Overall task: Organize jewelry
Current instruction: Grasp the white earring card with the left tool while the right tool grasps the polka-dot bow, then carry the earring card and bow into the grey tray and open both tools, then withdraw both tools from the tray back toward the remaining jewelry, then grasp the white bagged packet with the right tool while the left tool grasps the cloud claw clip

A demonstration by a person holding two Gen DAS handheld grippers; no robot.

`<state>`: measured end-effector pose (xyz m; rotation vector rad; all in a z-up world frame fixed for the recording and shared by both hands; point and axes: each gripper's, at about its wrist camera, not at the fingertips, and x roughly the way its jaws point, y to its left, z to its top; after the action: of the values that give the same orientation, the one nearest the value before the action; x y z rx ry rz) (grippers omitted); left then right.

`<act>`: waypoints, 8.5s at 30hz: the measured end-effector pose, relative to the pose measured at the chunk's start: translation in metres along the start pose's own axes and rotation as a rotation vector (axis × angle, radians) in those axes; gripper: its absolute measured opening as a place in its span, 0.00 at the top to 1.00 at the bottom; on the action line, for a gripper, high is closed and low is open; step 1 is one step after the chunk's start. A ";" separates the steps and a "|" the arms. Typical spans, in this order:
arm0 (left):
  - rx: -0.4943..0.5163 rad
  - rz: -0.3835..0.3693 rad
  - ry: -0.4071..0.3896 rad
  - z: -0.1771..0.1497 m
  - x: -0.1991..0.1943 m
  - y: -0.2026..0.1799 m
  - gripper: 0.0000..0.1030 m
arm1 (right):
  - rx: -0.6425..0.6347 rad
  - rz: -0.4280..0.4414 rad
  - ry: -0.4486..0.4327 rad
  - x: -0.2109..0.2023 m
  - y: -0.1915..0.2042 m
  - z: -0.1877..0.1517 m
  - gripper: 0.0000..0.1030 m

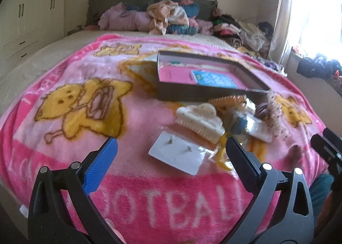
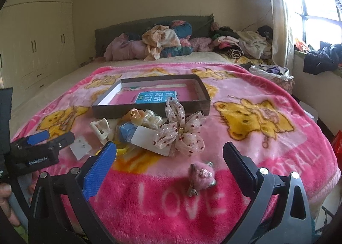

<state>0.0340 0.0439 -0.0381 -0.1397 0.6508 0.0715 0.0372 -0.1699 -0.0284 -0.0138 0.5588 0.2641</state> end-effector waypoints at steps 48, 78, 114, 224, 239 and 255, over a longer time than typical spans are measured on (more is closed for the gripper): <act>0.165 -0.172 0.139 -0.002 0.047 -0.002 0.44 | 0.172 0.062 0.245 0.108 -0.048 0.017 0.70; 0.141 -0.218 -0.018 0.086 0.062 -0.037 0.44 | 0.202 0.051 0.124 0.076 -0.082 0.046 0.70; 0.126 -0.153 0.041 0.125 0.151 -0.034 0.43 | 0.078 0.053 0.173 0.172 -0.065 0.120 0.68; 0.138 -0.177 -0.041 0.053 0.045 -0.001 0.11 | -0.019 0.089 0.125 0.063 -0.010 0.031 0.13; 0.159 -0.197 0.007 0.032 0.046 0.010 0.11 | -0.047 0.097 0.197 0.085 0.011 0.018 0.09; 0.209 -0.233 0.044 0.025 0.062 0.001 0.11 | -0.006 0.106 0.274 0.117 0.009 0.014 0.09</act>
<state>0.0980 0.0496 -0.0566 -0.0151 0.6775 -0.2238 0.1381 -0.1316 -0.0778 -0.0263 0.8327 0.3704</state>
